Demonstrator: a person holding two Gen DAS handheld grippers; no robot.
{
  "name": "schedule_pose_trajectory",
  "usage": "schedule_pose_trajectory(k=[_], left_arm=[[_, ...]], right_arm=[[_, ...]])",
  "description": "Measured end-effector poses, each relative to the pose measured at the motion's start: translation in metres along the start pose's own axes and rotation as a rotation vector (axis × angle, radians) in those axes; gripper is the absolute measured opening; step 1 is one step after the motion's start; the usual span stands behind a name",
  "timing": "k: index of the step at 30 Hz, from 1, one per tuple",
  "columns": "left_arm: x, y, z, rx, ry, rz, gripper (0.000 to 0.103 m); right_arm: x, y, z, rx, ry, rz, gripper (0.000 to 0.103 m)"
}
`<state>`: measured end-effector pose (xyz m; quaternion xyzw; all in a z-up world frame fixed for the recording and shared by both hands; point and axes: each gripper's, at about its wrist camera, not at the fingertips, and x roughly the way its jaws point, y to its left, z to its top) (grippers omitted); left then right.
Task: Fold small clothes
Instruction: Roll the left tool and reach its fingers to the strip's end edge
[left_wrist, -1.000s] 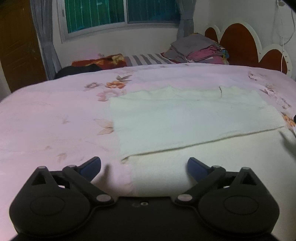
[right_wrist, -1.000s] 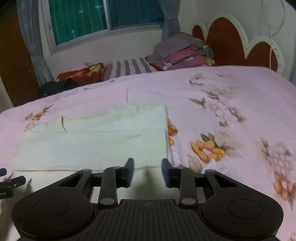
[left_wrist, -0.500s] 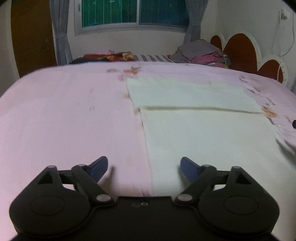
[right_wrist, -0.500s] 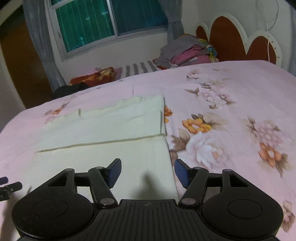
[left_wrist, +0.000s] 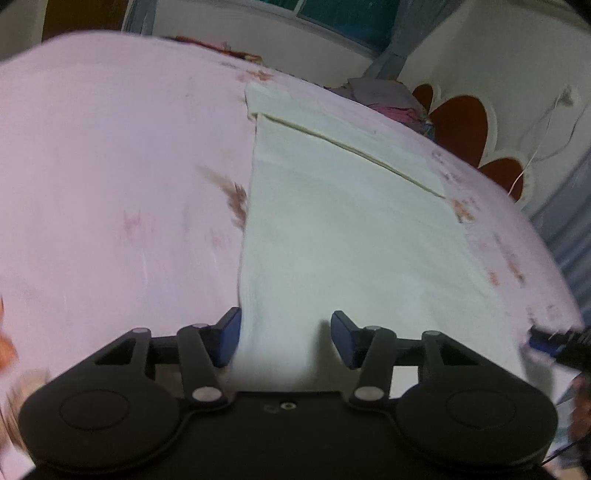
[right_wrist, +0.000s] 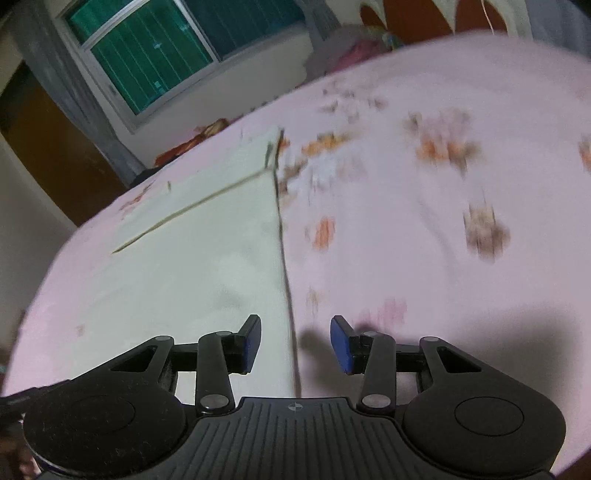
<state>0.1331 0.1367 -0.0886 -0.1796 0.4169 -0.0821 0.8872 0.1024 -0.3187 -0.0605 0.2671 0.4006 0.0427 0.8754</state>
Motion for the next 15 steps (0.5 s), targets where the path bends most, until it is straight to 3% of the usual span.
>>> schedule_pose_trajectory(k=[7,15], left_arm=[[-0.009,0.024,-0.022,-0.220,0.026,-0.134,0.039],[-0.009,0.035,-0.048,-0.318,0.031,-0.278,0.038]], right_arm=[[-0.010,-0.019,-0.038,0.088,0.089,0.112,0.043],[-0.020,-0.044,-0.059,0.295,0.119,0.279,0.043]])
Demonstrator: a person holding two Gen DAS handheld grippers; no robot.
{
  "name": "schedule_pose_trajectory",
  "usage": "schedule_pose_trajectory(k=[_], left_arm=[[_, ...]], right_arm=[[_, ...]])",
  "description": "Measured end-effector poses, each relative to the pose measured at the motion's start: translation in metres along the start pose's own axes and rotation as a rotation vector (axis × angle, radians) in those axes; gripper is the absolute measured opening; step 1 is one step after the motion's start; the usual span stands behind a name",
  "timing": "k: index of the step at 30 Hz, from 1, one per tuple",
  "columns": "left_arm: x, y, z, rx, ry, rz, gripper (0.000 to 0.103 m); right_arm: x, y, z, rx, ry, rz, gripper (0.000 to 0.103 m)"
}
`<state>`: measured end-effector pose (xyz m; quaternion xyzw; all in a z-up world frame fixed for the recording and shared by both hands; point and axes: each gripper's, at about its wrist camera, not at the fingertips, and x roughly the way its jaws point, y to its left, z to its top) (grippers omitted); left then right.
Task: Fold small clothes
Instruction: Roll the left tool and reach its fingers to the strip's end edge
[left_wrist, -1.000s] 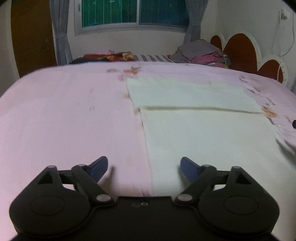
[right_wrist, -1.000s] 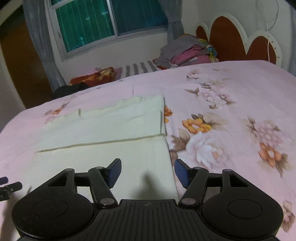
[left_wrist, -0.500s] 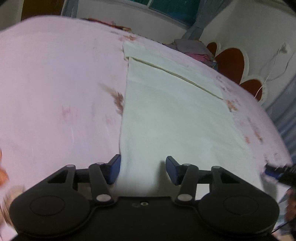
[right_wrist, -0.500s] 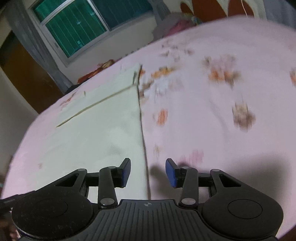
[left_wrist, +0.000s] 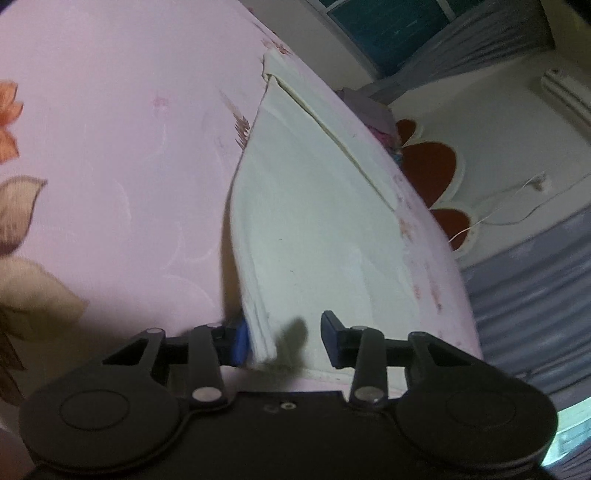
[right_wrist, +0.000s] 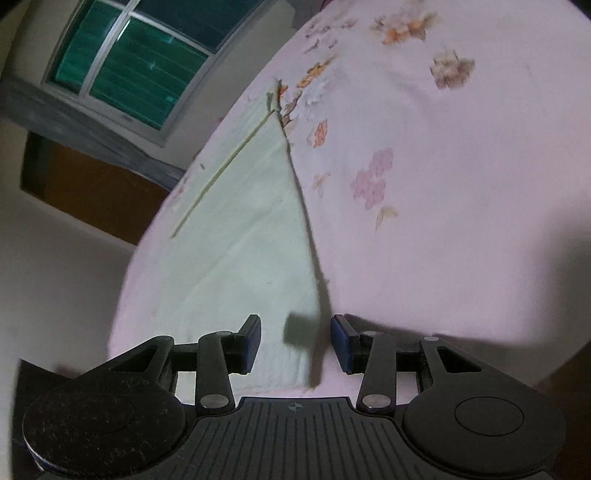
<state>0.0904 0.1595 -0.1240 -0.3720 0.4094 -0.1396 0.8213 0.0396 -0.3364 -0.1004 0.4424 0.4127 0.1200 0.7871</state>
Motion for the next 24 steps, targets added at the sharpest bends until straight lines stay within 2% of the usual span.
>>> schedule_pose_trajectory(k=[5,11,16,19,24], left_arm=[[0.007,0.003,0.009,-0.023,-0.021,-0.008,0.039],[0.008,0.005,0.015,-0.036,-0.040,0.000,0.039],[0.009,0.003,0.027,-0.003,-0.038,0.006,0.039],[0.011,0.007,0.029,-0.019,-0.025,0.015,0.039],[0.007,0.011,0.016,-0.028,-0.018,-0.020,0.035]], right_arm=[[0.006,0.002,0.001,0.037,0.026,0.047,0.042],[0.010,0.007,0.012,0.066,-0.022,0.057,0.042],[0.014,0.010,0.021,0.024,-0.015,0.034,0.042],[0.017,0.008,0.033,0.034,-0.035,0.020,0.042],[0.023,0.001,0.031,0.050,0.018,0.023,0.042]])
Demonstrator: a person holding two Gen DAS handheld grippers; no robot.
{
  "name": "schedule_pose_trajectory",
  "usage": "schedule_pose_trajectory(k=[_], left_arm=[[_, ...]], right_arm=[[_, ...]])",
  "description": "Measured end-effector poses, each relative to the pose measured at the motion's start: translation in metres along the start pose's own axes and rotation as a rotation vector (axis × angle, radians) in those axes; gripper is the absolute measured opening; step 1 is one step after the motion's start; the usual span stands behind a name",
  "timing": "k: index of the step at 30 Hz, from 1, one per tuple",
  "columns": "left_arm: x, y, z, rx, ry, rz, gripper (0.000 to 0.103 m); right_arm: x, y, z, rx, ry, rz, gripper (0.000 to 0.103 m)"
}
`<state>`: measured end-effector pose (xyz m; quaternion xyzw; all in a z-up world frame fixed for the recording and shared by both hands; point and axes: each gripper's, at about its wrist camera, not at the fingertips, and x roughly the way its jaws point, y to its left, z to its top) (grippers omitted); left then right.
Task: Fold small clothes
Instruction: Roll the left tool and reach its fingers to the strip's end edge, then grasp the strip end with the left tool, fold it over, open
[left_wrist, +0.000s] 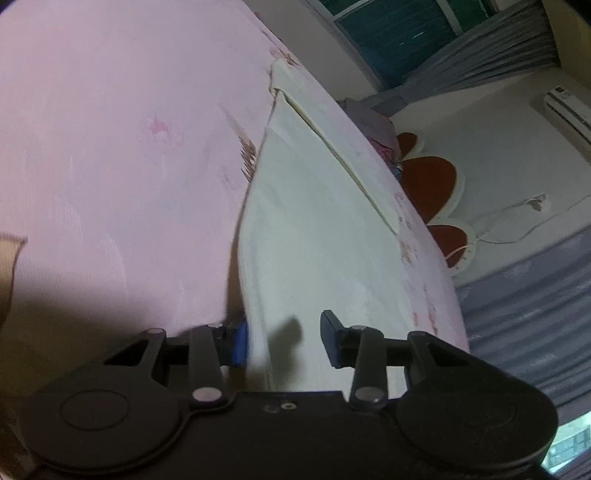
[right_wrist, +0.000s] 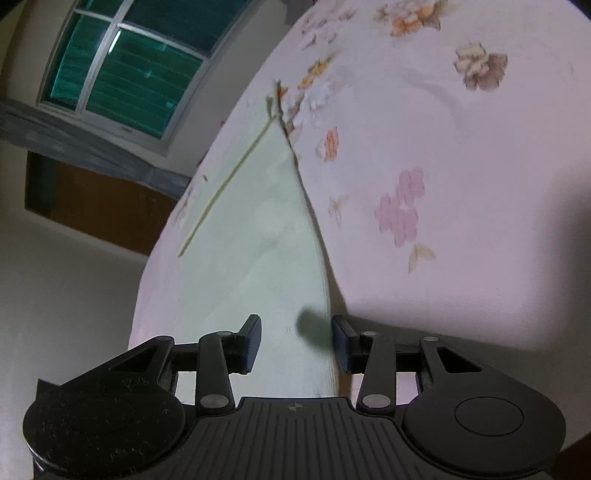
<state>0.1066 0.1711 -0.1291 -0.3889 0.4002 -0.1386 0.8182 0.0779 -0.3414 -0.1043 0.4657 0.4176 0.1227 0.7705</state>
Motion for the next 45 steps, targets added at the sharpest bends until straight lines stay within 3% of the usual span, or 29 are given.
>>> schedule_pose_trajectory(k=[2,3,4,5,7,11,17,25,31,36,42,45], left_arm=[[-0.001,0.002,-0.006,0.001,0.005,-0.005,0.028],[-0.001,0.003,-0.009,0.000,0.006,-0.007,0.026],[0.000,0.003,-0.010,-0.005,0.006,-0.006,0.021],[0.001,0.004,-0.010,-0.007,0.009,0.000,0.008],[-0.001,0.003,-0.009,-0.021,-0.023,-0.009,0.004],[-0.021,-0.010,0.000,-0.036,-0.174,-0.080,0.004],[-0.026,-0.041,0.033,-0.019,-0.238,-0.124,0.004],[-0.002,-0.093,0.118,0.050,-0.309,-0.157,0.004],[0.043,-0.104,0.184,0.030,-0.306,-0.214,0.004],[0.099,-0.093,0.233,0.011,-0.260,-0.161,0.004],[0.168,-0.059,0.270,-0.030,-0.141,-0.045,0.004],[0.187,-0.043,0.284,-0.052,-0.115,-0.038,0.004]], right_arm=[[-0.002,-0.001,-0.010,-0.014,0.017,0.013,0.030],[-0.001,-0.001,-0.015,-0.019,0.041,0.013,0.015],[0.000,-0.002,-0.020,-0.023,0.063,0.014,0.012],[0.001,-0.002,-0.024,-0.037,0.072,0.020,0.012],[0.002,0.000,-0.025,-0.057,0.070,0.024,0.004],[-0.011,0.015,-0.013,-0.097,0.001,0.085,0.004],[-0.026,0.052,0.021,-0.178,-0.081,0.150,0.003],[-0.006,0.124,0.093,-0.266,-0.177,0.165,0.003],[0.032,0.159,0.167,-0.249,-0.215,0.155,0.003],[0.085,0.170,0.220,-0.239,-0.214,0.098,0.003],[0.174,0.134,0.265,-0.148,-0.143,-0.023,0.004],[0.203,0.113,0.276,-0.086,-0.121,-0.047,0.004]])
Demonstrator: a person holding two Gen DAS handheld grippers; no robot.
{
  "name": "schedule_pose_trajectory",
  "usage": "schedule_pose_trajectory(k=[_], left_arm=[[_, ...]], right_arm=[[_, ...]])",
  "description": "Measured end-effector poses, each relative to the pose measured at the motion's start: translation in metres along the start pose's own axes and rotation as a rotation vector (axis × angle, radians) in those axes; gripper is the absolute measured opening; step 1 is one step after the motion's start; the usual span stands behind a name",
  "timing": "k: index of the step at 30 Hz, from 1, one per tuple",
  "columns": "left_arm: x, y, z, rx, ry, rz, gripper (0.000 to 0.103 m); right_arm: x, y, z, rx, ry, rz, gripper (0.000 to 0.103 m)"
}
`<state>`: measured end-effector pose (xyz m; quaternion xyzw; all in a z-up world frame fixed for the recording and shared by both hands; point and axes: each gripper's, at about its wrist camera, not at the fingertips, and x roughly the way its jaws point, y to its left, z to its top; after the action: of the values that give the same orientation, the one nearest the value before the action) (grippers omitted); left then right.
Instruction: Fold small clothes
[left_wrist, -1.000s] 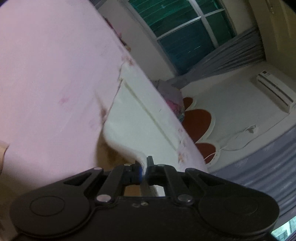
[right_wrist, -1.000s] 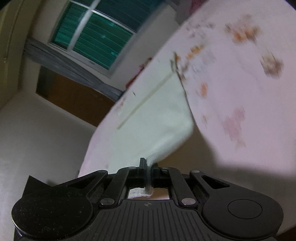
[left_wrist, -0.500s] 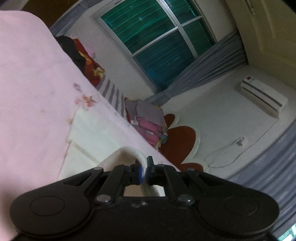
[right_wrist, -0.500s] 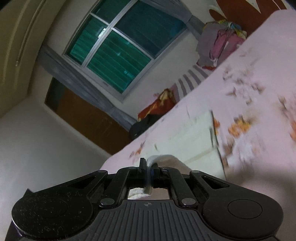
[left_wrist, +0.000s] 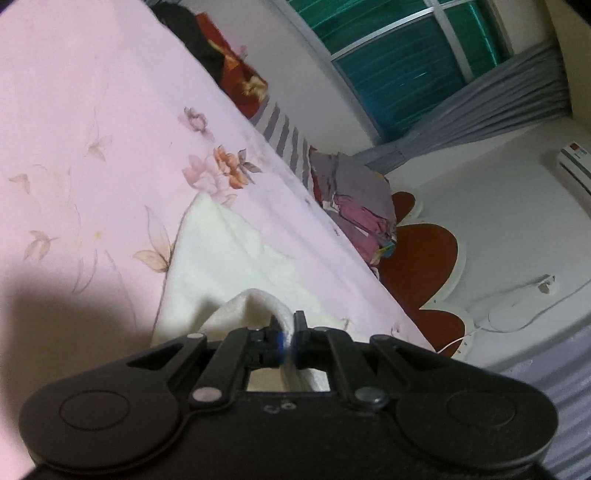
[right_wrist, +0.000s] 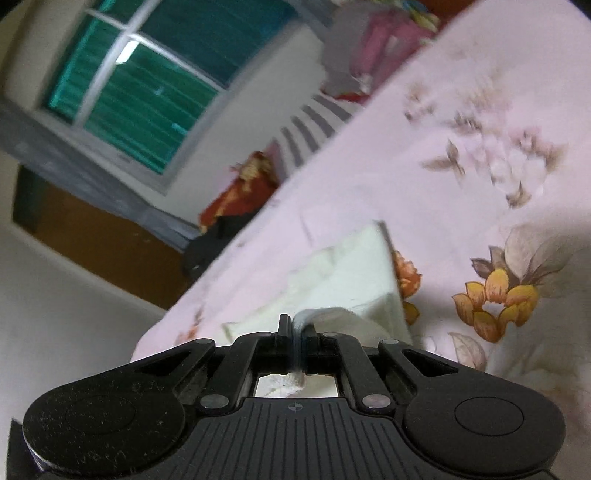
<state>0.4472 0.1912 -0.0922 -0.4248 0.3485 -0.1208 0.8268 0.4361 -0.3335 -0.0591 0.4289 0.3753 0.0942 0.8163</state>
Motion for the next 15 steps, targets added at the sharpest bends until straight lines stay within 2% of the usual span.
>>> schedule_pose_trajectory(k=[6,7,8,9,10,11,12,13,14,15], left_arm=[[0.028,0.006,0.018,-0.001,0.030,0.001,0.005],[0.032,0.004,0.019,0.009,0.029,0.000,0.011],[0.032,0.001,0.020,0.021,0.019,0.001,0.031],[0.032,-0.001,0.021,0.028,0.002,-0.004,0.043],[0.033,-0.002,0.023,0.031,-0.018,-0.008,0.064],[0.034,-0.004,0.025,0.036,-0.039,-0.007,0.076],[0.036,-0.006,0.027,0.046,-0.048,-0.009,0.077],[0.039,-0.007,0.030,0.054,-0.044,-0.012,0.077],[0.042,-0.008,0.032,0.059,-0.034,-0.015,0.077],[0.044,-0.010,0.033,0.076,-0.022,-0.011,0.077]], right_arm=[[0.038,-0.021,0.016,0.060,0.021,-0.019,0.004],[0.044,-0.023,0.019,0.070,0.028,-0.022,0.004],[0.049,-0.026,0.022,0.083,0.036,-0.015,0.004],[0.053,-0.029,0.024,0.103,0.044,0.008,0.004],[0.053,-0.029,0.025,0.125,0.042,0.036,0.004],[0.055,-0.032,0.027,0.144,0.040,0.048,0.005],[0.056,-0.034,0.029,0.155,0.031,0.048,0.020],[0.055,-0.034,0.030,0.153,0.008,0.039,0.062],[0.052,-0.034,0.032,0.144,-0.029,0.029,0.077],[0.049,-0.033,0.034,0.127,-0.066,0.029,0.081]])
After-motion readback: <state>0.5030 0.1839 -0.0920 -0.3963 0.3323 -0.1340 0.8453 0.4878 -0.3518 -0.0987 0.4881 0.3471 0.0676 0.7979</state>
